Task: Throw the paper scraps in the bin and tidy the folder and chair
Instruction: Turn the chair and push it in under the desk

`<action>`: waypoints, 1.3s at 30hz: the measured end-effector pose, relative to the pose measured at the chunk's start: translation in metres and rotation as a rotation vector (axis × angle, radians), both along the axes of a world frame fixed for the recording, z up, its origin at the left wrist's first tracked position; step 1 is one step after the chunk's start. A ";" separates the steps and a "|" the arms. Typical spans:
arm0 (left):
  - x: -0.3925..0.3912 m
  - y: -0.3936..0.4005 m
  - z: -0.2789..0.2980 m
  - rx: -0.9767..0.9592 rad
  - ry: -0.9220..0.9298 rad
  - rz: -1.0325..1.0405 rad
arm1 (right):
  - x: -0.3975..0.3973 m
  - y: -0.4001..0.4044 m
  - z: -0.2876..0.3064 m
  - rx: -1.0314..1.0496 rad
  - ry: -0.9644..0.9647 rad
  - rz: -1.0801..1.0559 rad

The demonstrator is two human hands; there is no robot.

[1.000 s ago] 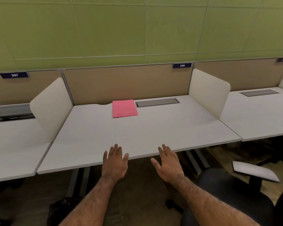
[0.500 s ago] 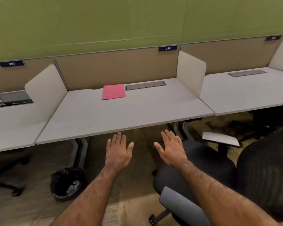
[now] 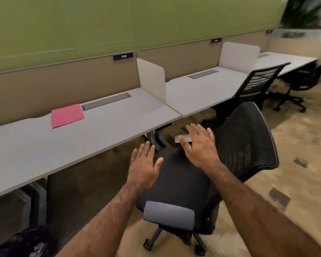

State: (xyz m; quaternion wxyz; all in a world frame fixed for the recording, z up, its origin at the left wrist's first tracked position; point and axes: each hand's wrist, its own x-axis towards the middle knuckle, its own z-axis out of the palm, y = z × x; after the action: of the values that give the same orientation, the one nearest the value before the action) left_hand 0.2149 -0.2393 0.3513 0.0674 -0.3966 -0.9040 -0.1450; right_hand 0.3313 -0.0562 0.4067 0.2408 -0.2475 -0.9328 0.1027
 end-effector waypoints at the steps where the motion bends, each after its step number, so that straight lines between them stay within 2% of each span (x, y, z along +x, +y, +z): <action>1: 0.007 0.011 0.001 0.000 0.004 -0.049 | 0.013 0.014 0.005 0.022 0.010 -0.053; 6: 0.052 0.071 0.011 0.014 0.009 -0.296 | 0.077 0.083 0.021 0.084 -0.013 -0.303; 9: 0.083 0.109 0.020 0.010 -0.006 -0.437 | 0.107 0.122 0.022 0.034 -0.091 -0.412; 17: 0.169 0.204 0.037 -0.064 -0.005 -0.737 | 0.150 0.191 0.012 -0.232 -0.310 -0.349; 21: 0.197 0.230 0.030 -0.121 -0.064 -0.734 | 0.156 0.208 0.005 -0.288 -0.397 -0.316; 26: 0.205 0.236 0.028 -0.006 -0.075 -0.692 | 0.163 0.219 0.001 -0.225 -0.455 -0.303; 30: 0.212 0.236 0.033 0.050 -0.048 -0.672 | 0.164 0.220 -0.003 -0.249 -0.402 -0.279; 39: 0.215 0.219 0.032 -0.034 -0.003 -0.640 | 0.165 0.200 -0.010 -0.162 -0.211 -0.230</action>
State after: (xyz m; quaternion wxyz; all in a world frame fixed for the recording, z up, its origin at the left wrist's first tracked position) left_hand 0.4299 -0.0207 0.3831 0.0106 -0.6618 -0.7356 -0.1444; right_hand 0.4961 0.1440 0.3970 0.1310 -0.3806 -0.9071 0.1228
